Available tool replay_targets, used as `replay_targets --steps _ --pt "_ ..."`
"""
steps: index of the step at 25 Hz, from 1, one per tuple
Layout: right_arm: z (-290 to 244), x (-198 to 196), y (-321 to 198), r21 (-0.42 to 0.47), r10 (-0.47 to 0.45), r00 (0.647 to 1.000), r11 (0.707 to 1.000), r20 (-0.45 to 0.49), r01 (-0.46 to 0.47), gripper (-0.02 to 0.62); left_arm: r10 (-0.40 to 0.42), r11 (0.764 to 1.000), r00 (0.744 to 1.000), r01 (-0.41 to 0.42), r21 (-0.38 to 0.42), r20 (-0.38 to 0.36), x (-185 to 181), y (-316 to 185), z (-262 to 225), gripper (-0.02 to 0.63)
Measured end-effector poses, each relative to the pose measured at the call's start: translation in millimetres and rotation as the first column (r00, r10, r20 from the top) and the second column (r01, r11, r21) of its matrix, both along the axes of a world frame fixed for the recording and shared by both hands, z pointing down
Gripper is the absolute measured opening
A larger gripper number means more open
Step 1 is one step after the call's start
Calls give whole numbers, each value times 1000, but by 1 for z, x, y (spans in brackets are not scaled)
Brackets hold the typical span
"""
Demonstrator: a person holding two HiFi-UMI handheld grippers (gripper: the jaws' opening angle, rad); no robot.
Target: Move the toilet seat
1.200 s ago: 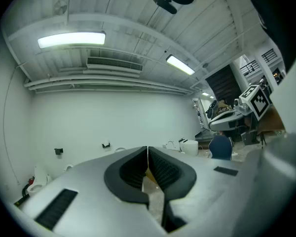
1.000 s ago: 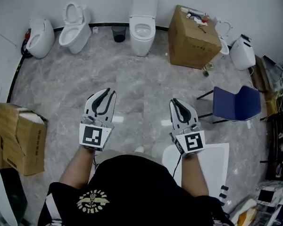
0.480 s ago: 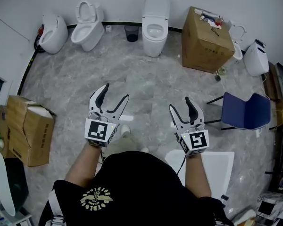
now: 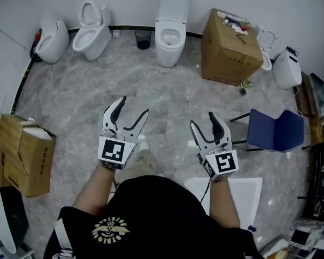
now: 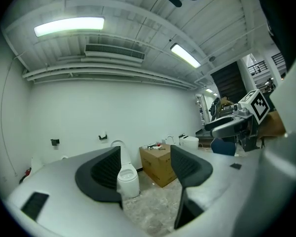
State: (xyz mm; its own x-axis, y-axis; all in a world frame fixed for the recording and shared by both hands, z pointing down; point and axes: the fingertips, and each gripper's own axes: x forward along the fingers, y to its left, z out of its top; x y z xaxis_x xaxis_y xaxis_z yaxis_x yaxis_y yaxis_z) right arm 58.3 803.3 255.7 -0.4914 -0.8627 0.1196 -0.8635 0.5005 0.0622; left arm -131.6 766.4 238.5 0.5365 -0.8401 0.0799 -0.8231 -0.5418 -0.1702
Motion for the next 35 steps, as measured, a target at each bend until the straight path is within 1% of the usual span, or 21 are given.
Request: replay_targets --steps 5,11,15,18,22,27,31,35 --pt "11 -5 -35 -30 -5 1000 1000 -13 5 265 19 1000 1000 -19 -4 -10 3 -40 10 295" --pt "18 -8 -90 -55 3 1000 998 -6 -3 265 49 997 999 -49 -62 0 7 -91 30 295" --pt "22 -16 -127 -68 8 1000 998 -14 -9 265 70 995 998 -70 -67 1 6 -128 30 295" --pt "20 -26 -155 -68 19 1000 997 -19 -20 265 71 996 997 -72 -62 -6 -5 -156 28 295" --pt "17 -38 -192 -69 25 999 997 -27 -27 265 56 994 998 -55 -99 11 -28 -195 34 295" --pt "8 -60 -234 -61 19 999 998 -48 -22 265 47 996 999 -48 -77 -11 -52 -237 24 295" --pt "7 -75 -255 -60 15 998 998 -61 -18 265 44 997 999 -46 -58 -26 -70 -261 23 295" --pt "8 -81 -265 -70 22 997 997 -76 -27 265 36 996 999 -38 -77 -25 -85 -277 28 295"
